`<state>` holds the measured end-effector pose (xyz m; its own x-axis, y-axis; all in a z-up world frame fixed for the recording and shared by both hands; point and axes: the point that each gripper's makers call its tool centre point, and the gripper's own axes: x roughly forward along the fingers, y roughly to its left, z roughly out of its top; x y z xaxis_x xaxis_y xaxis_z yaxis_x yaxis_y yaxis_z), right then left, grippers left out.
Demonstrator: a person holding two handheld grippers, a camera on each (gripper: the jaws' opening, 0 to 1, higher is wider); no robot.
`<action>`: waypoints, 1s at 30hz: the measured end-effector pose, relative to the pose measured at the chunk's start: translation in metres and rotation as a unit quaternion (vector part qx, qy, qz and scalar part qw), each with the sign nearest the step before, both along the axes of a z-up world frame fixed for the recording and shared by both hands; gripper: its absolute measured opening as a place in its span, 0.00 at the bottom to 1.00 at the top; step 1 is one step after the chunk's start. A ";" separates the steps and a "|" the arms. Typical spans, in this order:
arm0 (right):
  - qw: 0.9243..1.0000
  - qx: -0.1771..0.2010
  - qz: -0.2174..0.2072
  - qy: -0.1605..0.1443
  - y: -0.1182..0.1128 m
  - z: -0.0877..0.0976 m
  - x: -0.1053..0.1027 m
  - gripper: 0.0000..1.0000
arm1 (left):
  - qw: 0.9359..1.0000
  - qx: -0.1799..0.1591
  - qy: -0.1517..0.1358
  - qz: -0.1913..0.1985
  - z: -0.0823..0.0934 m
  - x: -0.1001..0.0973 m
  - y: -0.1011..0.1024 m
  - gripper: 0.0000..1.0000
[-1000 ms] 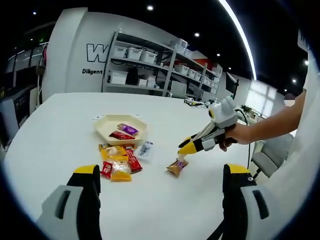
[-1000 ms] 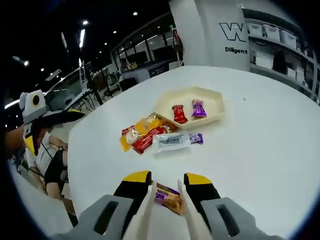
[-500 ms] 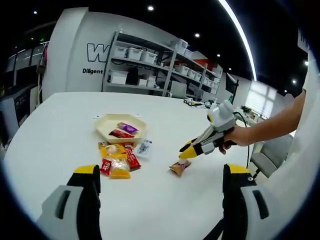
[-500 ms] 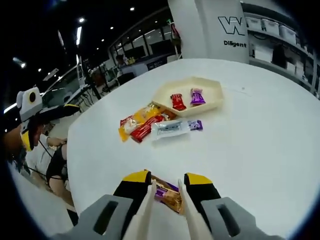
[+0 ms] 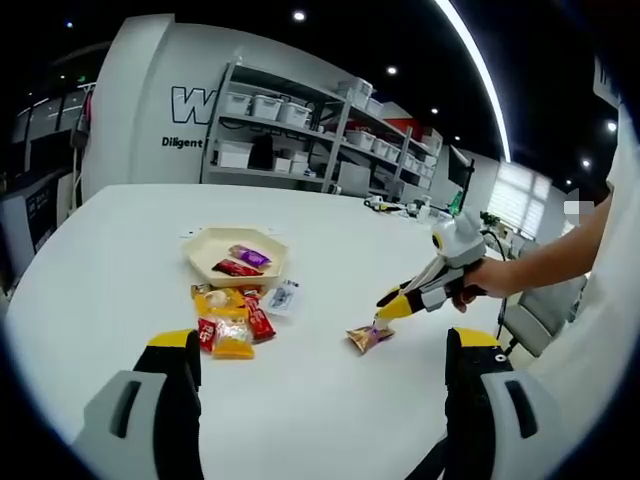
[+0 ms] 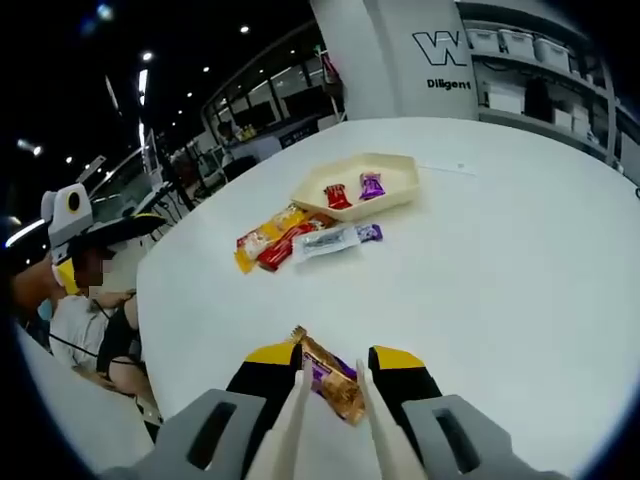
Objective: Place the target food into the container with the food tongs after gripping and lifting it, then release it inside without dropping or visibly crushing the food.
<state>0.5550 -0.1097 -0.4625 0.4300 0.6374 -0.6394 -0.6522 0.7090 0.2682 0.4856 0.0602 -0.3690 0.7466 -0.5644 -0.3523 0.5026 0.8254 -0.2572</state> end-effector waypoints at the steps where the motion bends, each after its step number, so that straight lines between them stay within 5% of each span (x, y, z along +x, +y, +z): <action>1: 1.000 0.002 0.001 0.000 0.001 0.001 -0.002 0.22 | 1.000 0.000 0.000 -0.001 0.000 0.000 -0.001 0.99; 13: 0.997 -0.025 0.064 -0.023 0.013 -0.005 -0.008 0.23 | 1.000 0.002 -0.001 -0.005 0.000 -0.003 -0.005 0.99; 20: 0.989 -0.066 0.122 -0.054 0.021 -0.014 -0.012 0.24 | 1.000 -0.001 -0.003 0.003 0.002 -0.005 0.001 0.99; 30: 0.984 -0.081 0.143 -0.069 0.023 -0.016 -0.015 0.21 | 1.000 0.004 -0.002 0.004 0.001 -0.007 0.004 0.99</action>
